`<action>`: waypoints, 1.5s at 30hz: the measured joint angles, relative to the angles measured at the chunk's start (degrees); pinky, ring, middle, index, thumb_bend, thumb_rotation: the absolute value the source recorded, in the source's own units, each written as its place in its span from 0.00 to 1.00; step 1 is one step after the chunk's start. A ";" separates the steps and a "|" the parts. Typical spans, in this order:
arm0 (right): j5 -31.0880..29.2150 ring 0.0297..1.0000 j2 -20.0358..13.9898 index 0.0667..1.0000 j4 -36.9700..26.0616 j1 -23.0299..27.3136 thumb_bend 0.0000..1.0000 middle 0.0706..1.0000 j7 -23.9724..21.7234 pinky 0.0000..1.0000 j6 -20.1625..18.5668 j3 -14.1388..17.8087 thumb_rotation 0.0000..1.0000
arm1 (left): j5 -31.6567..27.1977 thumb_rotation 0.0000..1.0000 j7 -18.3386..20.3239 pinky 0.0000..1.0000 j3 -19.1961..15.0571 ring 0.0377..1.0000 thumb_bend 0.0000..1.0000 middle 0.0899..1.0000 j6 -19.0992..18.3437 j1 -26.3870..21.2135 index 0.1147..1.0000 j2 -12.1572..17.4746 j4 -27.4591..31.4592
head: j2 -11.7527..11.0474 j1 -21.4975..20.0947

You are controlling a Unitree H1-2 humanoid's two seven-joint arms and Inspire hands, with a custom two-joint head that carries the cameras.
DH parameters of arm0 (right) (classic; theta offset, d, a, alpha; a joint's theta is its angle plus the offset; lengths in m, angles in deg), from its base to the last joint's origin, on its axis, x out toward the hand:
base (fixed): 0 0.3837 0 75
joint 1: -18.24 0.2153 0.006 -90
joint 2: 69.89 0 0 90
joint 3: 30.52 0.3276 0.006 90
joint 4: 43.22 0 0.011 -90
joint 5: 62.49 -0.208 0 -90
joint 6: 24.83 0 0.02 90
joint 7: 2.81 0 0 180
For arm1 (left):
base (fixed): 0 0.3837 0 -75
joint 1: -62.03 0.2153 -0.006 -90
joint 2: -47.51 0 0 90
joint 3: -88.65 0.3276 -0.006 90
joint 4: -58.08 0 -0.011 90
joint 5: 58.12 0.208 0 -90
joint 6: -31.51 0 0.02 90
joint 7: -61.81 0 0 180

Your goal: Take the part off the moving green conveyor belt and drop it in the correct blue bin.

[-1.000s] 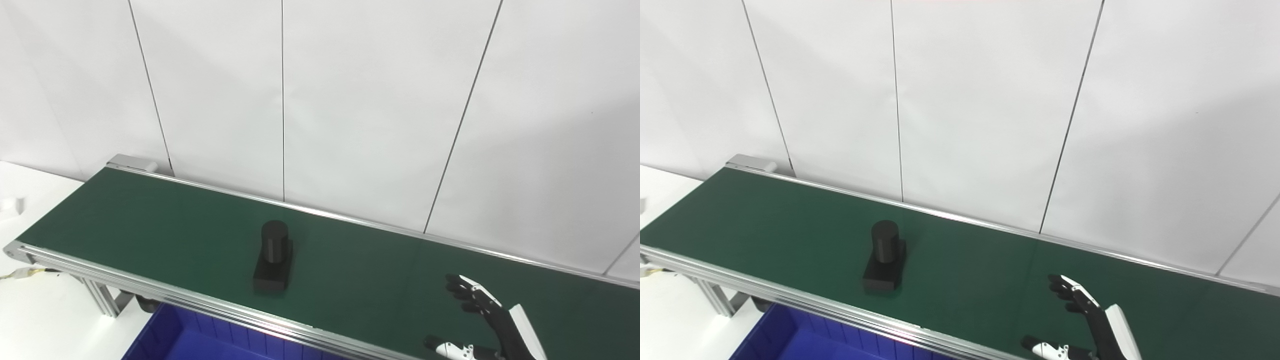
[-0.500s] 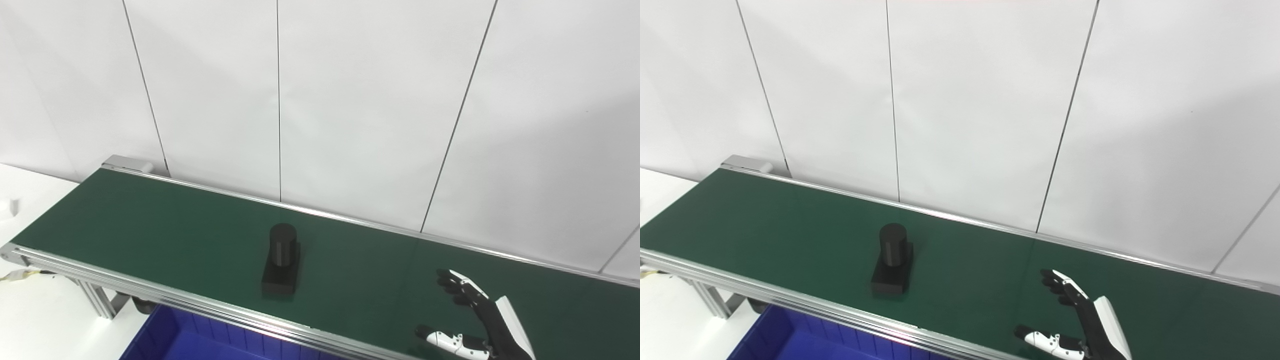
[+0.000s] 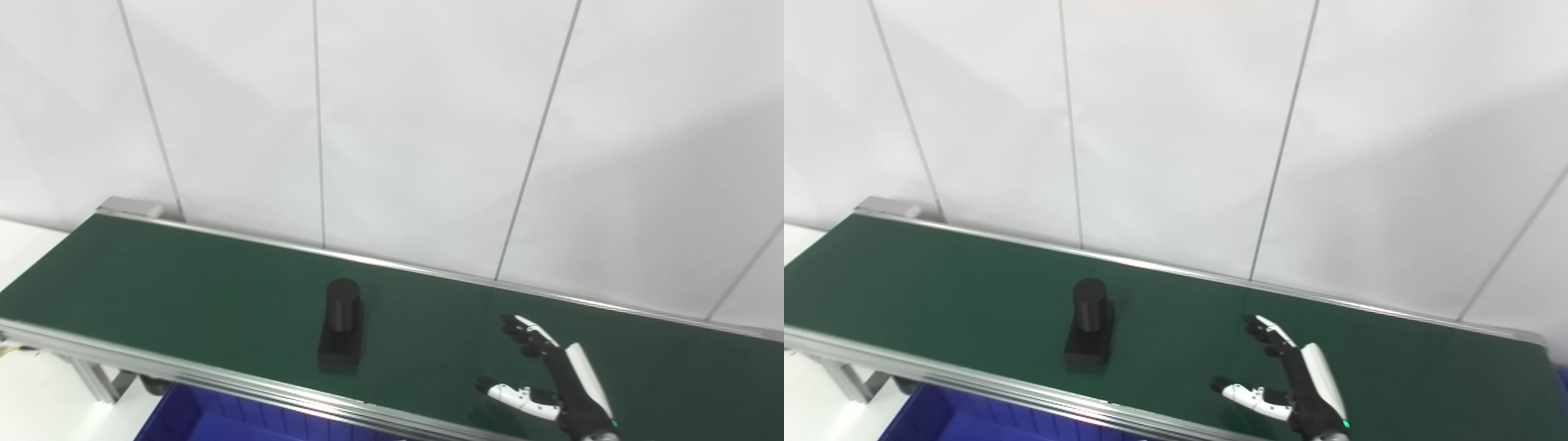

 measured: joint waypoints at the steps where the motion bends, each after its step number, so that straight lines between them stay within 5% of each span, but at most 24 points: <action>1: -0.01 0.85 0.07 0.85 0.05 0.01 0.66 0.83 0.00 0.82 0.00 -0.08 0.42 | 0.01 0.17 0.00 0.77 -0.08 0.82 1.00 0.82 0.00 0.00 0.81 0.01 0.00 | 0.00 -0.09; 21: 1.99 0.83 2.34 0.85 4.98 2.83 0.69 0.81 3.67 0.79 0.06 -1.98 0.40 | -1.16 0.16 1.26 0.82 -1.15 0.84 1.00 0.83 0.01 0.02 0.82 0.65 0.20 | 0.79 -5.89; 45: 5.08 0.82 4.86 0.84 11.96 6.85 0.73 0.80 7.47 0.76 0.21 -4.86 0.41 | -2.56 0.12 2.23 0.84 -1.32 0.85 1.00 0.83 -0.01 0.30 0.83 2.05 1.11 | 1.67 -8.18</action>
